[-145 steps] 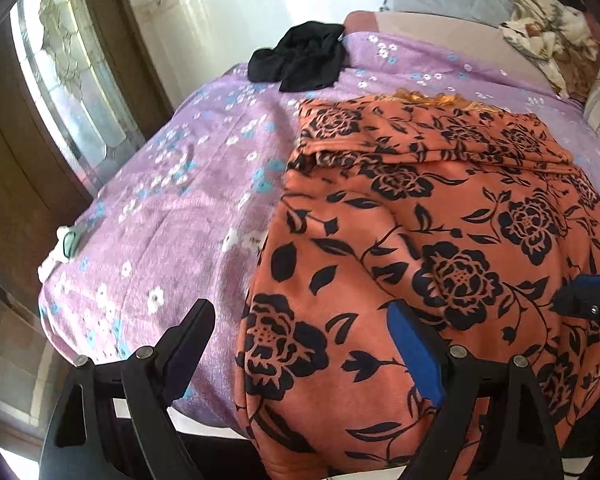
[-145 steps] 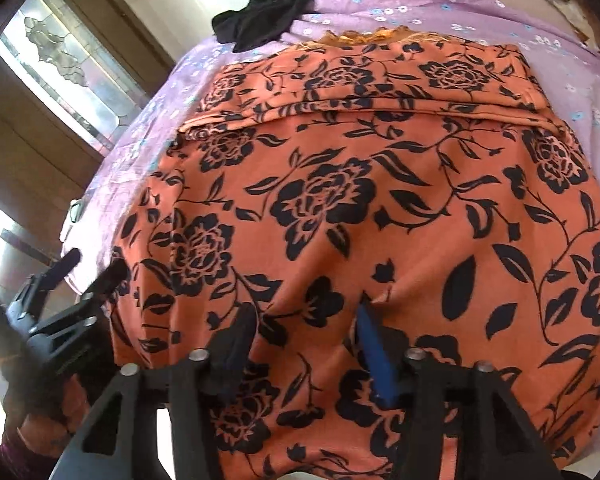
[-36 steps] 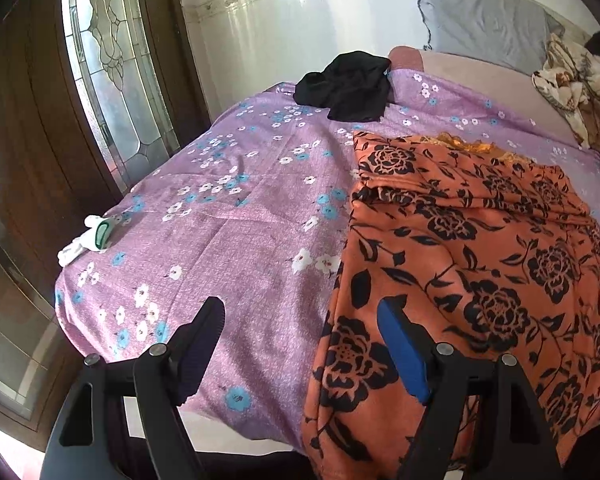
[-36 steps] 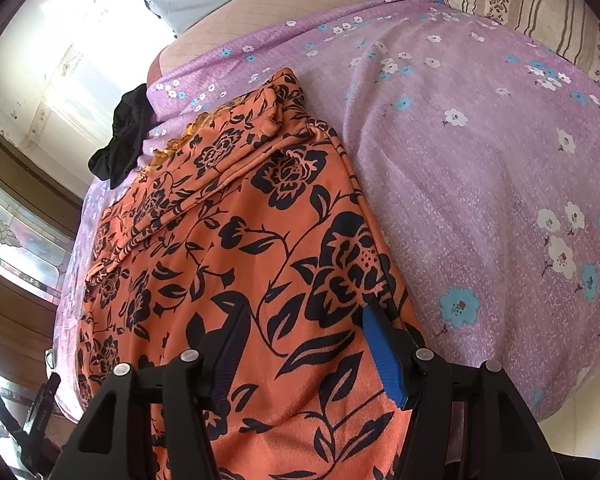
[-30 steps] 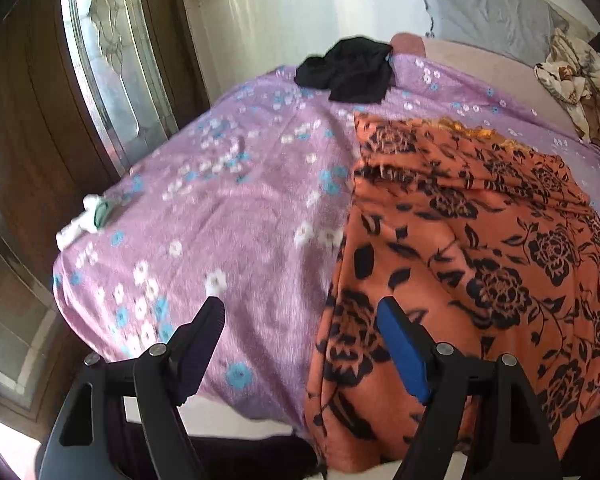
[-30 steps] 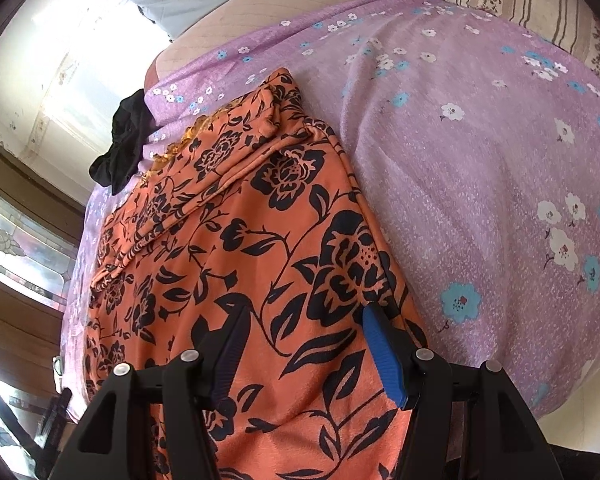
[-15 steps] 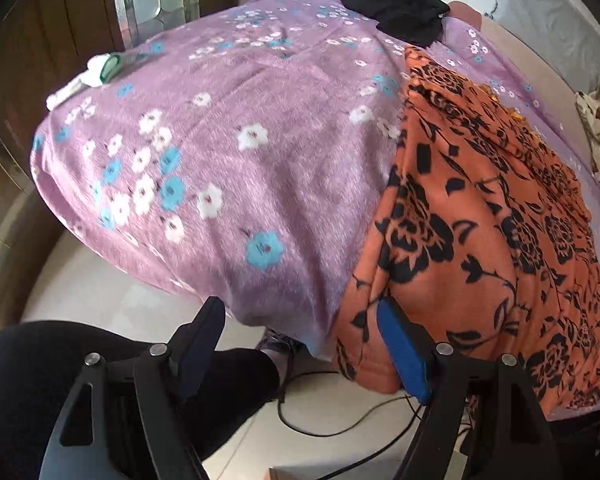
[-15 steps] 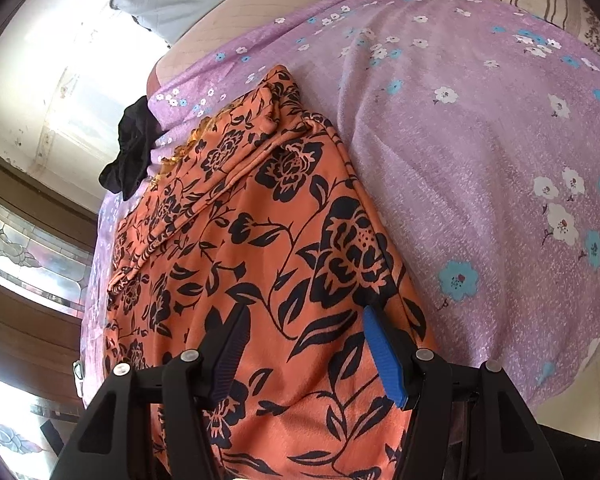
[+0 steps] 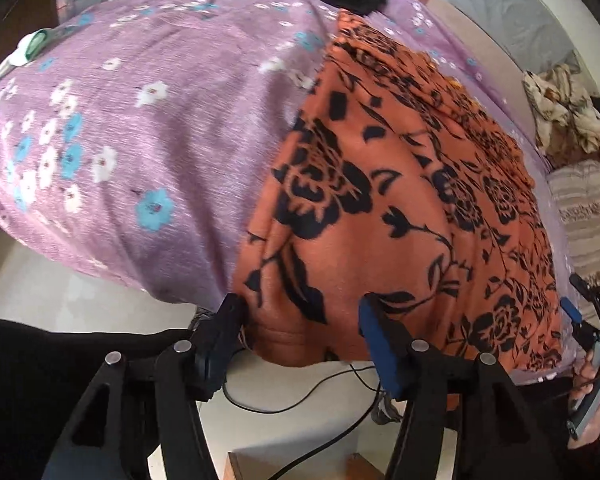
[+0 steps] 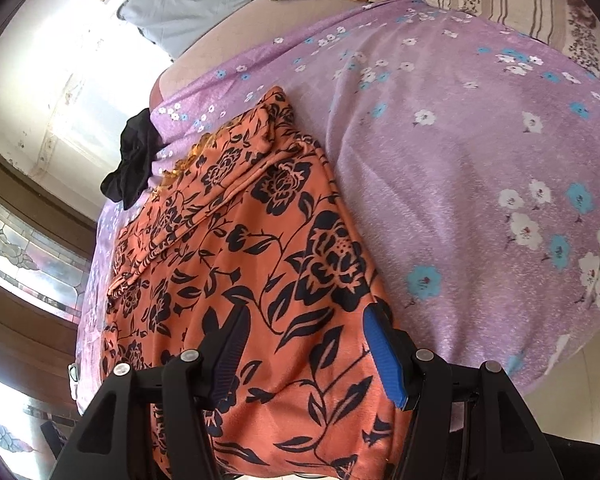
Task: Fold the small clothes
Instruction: 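Close both tools on the long side edge of the orange dress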
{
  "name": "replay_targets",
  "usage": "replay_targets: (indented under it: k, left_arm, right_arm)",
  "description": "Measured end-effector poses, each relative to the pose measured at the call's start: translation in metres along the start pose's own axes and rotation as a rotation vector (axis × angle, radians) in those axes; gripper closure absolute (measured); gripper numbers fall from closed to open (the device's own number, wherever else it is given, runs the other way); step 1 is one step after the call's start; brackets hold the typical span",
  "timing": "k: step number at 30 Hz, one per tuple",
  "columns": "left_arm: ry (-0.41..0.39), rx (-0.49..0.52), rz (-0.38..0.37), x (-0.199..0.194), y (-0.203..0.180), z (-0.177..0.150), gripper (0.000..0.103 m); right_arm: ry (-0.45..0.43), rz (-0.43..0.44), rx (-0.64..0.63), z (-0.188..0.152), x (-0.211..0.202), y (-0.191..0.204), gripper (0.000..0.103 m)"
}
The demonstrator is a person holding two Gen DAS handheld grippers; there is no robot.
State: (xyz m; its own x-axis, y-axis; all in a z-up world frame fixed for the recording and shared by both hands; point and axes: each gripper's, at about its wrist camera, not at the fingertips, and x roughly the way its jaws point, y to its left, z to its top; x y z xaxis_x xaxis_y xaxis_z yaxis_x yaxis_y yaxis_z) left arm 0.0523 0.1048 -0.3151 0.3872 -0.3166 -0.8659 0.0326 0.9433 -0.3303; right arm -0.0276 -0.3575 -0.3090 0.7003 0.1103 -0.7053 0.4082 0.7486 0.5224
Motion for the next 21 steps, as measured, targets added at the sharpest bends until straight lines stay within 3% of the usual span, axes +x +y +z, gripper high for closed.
replay_targets:
  k: [1,3,5,9,11,13,14,17,19,21]
  left_arm:
    - [-0.008,0.004,-0.009,-0.001,0.0,0.0,0.065]
    - [-0.01,0.01,-0.001,0.0,-0.001,0.001,0.086]
    - [-0.014,-0.003,-0.005,-0.001,0.003,0.0,0.092]
    - [-0.013,-0.015,-0.014,-0.004,0.006,0.003,0.093]
    - [0.005,-0.028,-0.02,0.0,0.005,0.009,0.084]
    - [0.012,-0.025,-0.05,0.003,0.0,0.014,0.06]
    - [0.007,-0.019,-0.058,0.003,-0.003,0.016,0.057]
    - [-0.014,0.011,-0.031,0.004,-0.009,0.017,0.058]
    - [-0.021,0.017,-0.003,0.003,-0.009,0.017,0.078]
    - [-0.022,0.007,-0.01,0.003,-0.005,0.018,0.086]
  right_arm:
    - [-0.003,0.001,-0.002,0.0,-0.001,0.0,0.041]
    - [-0.006,0.001,-0.017,-0.001,-0.005,0.003,0.041]
    - [-0.011,0.014,-0.022,-0.002,-0.012,0.003,0.041]
    - [0.011,0.06,0.028,-0.002,-0.029,-0.012,0.04]
    - [0.062,0.07,0.067,-0.001,-0.036,-0.023,0.037]
    - [0.101,0.04,0.08,-0.001,-0.04,-0.029,0.036]
    - [0.116,0.012,0.072,-0.002,-0.042,-0.03,0.035]
    - [0.177,-0.026,0.061,-0.007,-0.039,-0.033,0.033]
    - [0.224,0.016,0.095,-0.016,-0.033,-0.035,0.033]
    - [0.261,0.024,0.095,-0.026,-0.022,-0.032,0.033]
